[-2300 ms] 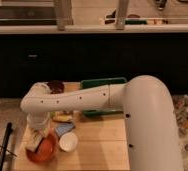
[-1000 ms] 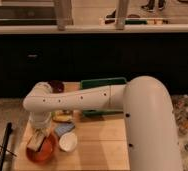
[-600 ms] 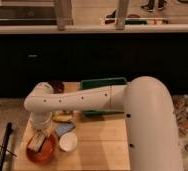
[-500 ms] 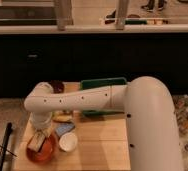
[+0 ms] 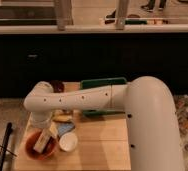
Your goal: Place eraser in red bowl
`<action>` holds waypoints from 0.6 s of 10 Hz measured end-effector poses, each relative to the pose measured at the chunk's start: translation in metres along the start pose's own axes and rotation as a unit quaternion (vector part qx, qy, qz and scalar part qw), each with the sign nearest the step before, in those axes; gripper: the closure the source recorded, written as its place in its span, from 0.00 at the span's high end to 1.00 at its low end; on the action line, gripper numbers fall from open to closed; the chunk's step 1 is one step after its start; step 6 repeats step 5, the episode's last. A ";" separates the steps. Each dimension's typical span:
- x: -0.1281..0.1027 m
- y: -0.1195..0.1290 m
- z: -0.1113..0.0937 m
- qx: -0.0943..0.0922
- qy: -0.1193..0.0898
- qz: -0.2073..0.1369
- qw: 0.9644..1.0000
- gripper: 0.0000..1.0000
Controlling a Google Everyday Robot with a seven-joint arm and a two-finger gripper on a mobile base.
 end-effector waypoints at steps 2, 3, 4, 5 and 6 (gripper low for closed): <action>0.000 -0.001 -0.003 0.000 0.003 -0.003 1.000 0.80; -0.001 -0.002 -0.005 0.000 0.005 -0.005 1.000 0.80; -0.001 -0.002 -0.007 0.003 0.008 -0.008 1.000 0.80; -0.002 -0.003 -0.008 0.005 0.010 -0.011 1.000 0.80; -0.002 -0.003 -0.008 0.005 0.010 -0.011 1.000 0.80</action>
